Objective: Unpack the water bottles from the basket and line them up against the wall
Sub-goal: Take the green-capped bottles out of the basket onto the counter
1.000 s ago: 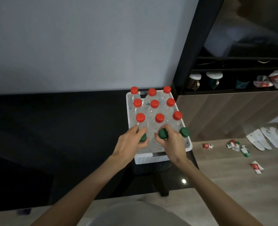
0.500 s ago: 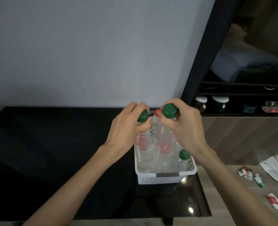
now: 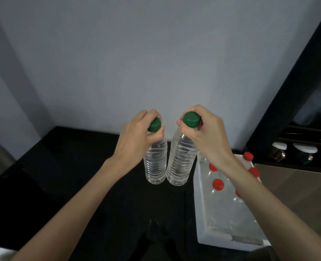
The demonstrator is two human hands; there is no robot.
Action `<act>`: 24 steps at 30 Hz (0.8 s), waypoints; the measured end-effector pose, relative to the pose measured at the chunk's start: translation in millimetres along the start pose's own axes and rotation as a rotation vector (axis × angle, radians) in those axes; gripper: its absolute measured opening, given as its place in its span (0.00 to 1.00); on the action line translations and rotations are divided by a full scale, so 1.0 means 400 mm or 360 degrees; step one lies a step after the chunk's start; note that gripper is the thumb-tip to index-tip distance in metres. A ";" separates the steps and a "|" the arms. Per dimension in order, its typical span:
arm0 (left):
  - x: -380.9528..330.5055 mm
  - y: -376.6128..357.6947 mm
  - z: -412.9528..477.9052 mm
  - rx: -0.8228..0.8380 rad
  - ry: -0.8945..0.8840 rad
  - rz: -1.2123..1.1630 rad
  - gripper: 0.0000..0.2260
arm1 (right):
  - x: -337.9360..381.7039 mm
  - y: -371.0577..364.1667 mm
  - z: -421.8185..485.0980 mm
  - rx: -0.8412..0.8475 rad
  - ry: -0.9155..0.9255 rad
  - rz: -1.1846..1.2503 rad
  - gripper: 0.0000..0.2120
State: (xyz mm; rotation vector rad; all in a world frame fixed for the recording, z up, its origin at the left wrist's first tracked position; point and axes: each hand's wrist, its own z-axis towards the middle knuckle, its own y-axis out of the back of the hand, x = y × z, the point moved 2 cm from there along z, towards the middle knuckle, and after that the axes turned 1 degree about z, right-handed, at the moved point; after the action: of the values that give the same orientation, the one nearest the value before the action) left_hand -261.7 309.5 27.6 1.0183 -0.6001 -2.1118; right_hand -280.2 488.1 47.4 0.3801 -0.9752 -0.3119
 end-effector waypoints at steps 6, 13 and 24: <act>0.247 0.009 -0.059 0.0187 0.0132 0.0178 0.07 | -0.089 -0.256 0.019 0.0263 -0.0196 0.0025 0.07; 0.505 -0.037 -0.096 0.0573 0.0128 0.0272 0.08 | -0.201 -0.495 0.017 0.0407 -0.0405 -0.0093 0.08; 0.677 -0.101 -0.049 0.0837 0.0177 0.0224 0.09 | -0.330 -0.639 0.076 0.0471 -0.0546 -0.0323 0.08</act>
State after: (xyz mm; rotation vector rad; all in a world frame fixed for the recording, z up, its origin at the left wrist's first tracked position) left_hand -381.2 127.9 -140.2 1.3201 -1.1716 -1.7957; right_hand -397.1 310.7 -149.0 0.7143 -1.3283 -0.4271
